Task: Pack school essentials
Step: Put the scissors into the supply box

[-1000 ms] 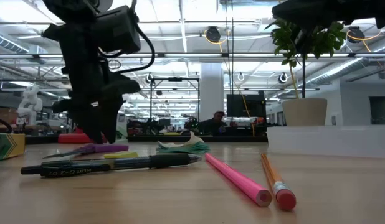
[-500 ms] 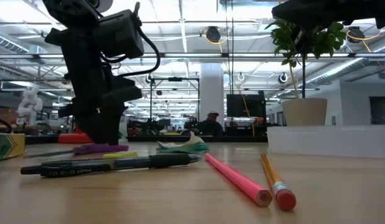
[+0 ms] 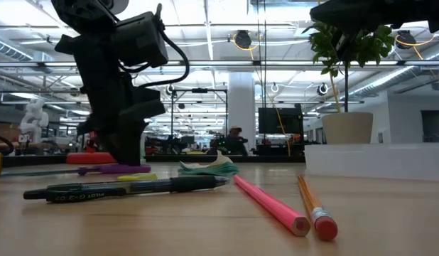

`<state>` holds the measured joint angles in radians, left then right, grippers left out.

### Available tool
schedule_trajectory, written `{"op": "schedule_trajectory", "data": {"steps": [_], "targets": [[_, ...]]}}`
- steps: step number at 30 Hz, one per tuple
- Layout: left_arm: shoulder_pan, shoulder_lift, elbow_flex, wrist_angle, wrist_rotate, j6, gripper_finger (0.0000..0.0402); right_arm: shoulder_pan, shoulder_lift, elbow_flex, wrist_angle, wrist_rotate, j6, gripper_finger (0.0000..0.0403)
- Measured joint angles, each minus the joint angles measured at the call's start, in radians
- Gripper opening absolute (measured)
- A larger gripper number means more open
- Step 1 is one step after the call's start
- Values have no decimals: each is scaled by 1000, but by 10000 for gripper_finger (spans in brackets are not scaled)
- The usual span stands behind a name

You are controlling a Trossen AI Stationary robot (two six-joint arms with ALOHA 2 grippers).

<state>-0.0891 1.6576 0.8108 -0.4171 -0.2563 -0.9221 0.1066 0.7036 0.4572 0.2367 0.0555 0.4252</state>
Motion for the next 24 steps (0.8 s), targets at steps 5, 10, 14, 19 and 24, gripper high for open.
{"op": "schedule_trajectory", "data": {"steps": [5, 10, 14, 19, 24], "targets": [[1, 1, 41, 10, -8, 55, 86, 0, 0, 0, 0, 0, 5, 0], [-1, 0, 82, 4, -9, 108, 87, 0, 0, 0, 0, 4, 6, 0], [-1, 0, 119, -7, -9, 155, 87, 0, 0, -2, 4, 49, -5, 0], [-1, -1, 176, -35, -17, 202, 87, 0, 1, -45, 73, 126, 5, 0], [-2, -1, 247, -88, -37, 255, 87, 0, 4, -106, 196, 158, -11, 0]]}}
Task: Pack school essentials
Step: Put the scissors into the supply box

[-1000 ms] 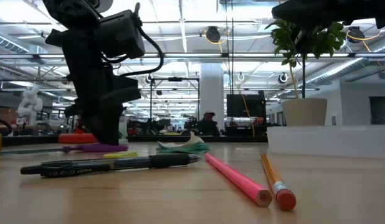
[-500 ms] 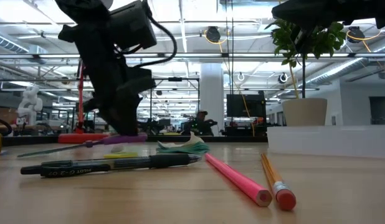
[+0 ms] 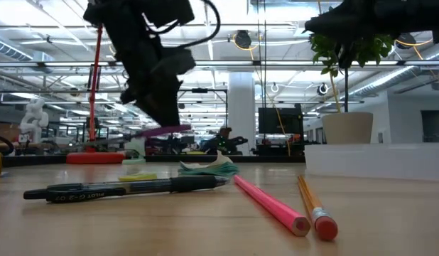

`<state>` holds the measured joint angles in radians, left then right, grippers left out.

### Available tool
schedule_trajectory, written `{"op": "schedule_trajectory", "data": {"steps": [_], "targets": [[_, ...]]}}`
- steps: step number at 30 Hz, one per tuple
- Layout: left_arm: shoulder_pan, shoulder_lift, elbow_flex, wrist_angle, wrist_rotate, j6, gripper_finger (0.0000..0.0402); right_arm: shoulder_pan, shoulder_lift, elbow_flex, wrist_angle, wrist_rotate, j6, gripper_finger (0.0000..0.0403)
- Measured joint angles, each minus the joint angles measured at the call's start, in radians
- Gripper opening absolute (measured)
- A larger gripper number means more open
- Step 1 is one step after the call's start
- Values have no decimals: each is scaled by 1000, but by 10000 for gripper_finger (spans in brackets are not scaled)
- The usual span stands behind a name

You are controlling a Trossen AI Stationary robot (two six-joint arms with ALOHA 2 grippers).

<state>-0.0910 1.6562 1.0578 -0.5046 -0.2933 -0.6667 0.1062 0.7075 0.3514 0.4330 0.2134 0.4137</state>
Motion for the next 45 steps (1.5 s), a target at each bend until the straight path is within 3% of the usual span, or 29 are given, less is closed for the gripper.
{"op": "schedule_trajectory", "data": {"steps": [12, 17, 23, 29, 35, 40, 45], "targets": [[-2, 0, 207, -50, -85, 183, 88, 0, 189, -42, 235, 0, -10, 0], [-18, -1, 263, 7, -230, 251, 88, 0, 318, -42, 331, -1, -52, 11], [-44, -1, 276, 221, -340, 362, 88, 2, 465, -42, 466, -3, -64, 70], [-58, -1, 240, 513, -347, 464, 88, 40, 610, -11, 651, 0, -138, 151], [-70, -1, 199, 733, -348, 561, 88, 83, 715, 71, 685, 64, -199, 221], [-86, 7, 178, 796, -392, 612, 88, 105, 761, 124, 689, 126, -224, 253], [-92, 7, 178, 821, -416, 614, 88, 105, 794, 156, 718, 144, -228, 259]]}}
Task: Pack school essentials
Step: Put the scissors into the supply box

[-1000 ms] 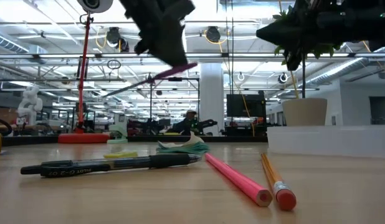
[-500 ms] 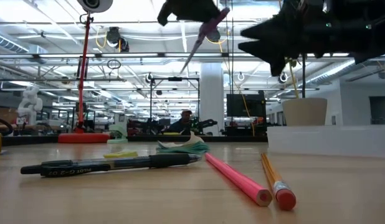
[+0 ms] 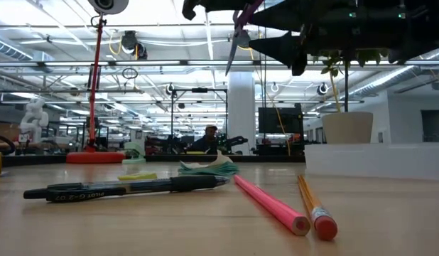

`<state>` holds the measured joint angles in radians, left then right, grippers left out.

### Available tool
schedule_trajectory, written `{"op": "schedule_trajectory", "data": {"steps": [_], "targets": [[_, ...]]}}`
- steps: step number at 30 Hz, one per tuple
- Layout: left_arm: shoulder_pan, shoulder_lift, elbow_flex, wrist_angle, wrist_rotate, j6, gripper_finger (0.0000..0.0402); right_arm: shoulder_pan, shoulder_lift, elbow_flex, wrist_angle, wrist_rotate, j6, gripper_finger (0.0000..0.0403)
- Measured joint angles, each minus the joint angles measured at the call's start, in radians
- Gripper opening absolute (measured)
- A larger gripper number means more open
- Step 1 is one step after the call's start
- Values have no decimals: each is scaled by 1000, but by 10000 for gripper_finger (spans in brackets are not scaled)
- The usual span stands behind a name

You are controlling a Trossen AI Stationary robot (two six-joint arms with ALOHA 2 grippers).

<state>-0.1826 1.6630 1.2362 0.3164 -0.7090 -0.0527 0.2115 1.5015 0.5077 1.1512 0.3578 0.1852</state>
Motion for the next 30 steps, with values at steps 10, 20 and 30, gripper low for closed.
{"op": "schedule_trajectory", "data": {"steps": [10, 20, 30], "targets": [[-11, 83, 1, 198, -2, 68, 88, -2, 18, 36, 8, 37, -40, 235], [-25, 116, 1, 263, -46, 125, 88, -2, 18, 36, -7, 66, -33, 146], [-30, 116, 1, 264, -17, 148, 88, -5, 18, 36, -20, 72, -9, 33]]}}
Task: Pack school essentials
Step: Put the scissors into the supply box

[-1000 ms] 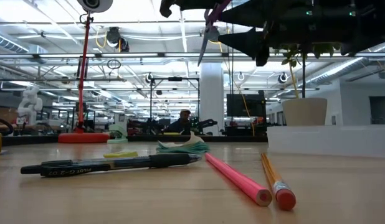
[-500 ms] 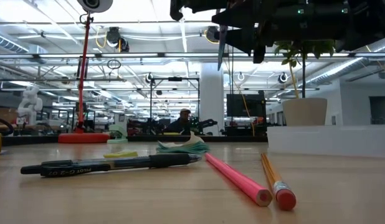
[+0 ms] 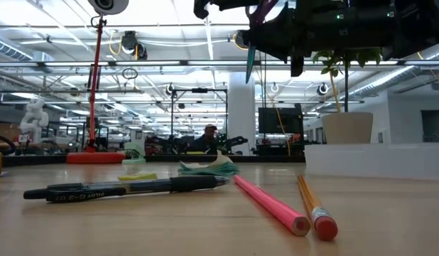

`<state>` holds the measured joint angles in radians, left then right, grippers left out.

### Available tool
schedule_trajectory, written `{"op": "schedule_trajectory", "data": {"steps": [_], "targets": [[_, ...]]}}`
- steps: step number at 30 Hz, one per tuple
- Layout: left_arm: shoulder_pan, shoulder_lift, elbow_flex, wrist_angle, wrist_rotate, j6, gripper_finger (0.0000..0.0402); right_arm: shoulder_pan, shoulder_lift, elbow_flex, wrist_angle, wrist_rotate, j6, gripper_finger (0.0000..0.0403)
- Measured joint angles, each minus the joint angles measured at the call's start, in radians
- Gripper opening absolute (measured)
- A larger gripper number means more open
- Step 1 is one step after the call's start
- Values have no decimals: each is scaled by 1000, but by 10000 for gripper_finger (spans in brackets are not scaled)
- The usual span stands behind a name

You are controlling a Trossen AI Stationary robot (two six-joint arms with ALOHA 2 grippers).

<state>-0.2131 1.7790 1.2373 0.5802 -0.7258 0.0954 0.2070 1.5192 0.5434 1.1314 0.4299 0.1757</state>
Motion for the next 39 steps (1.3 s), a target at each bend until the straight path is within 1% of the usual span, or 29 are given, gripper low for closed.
{"op": "schedule_trajectory", "data": {"steps": [5, 7, 11, 16, 19, 24, 27, 31, 37, 39], "targets": [[-4, 0, 0, -2, 22, 1, 88, 1, 0, 0, 1, -9, -3, 31], [-5, -10, 0, -30, 53, -14, 94, 2, -6, 0, -10, -15, -5, 31], [-4, -62, 0, -151, 116, -119, 137, 3, -48, -1, -74, -17, -8, 33], [-24, -141, 0, -341, 129, -178, 199, 7, -139, -1, -223, -20, -9, 30], [-43, -190, 0, -452, 134, -209, 219, 11, -208, -1, -352, -24, -8, 28], [-76, -251, 0, -638, 196, -287, 225, 13, -309, -1, -515, -43, 36, 28], [-98, -264, 0, -689, 232, -323, 225, 18, -363, -1, -605, -68, 70, 28], [-129, -279, 0, -755, 284, -358, 225, 39, -429, -1, -718, -120, 163, 28], [-189, -277, 0, -859, 290, -398, 225, 110, -500, -1, -934, -113, 326, 28], [-202, -277, 0, -879, 288, -436, 225, 142, -514, -1, -1016, -93, 393, 28]]}}
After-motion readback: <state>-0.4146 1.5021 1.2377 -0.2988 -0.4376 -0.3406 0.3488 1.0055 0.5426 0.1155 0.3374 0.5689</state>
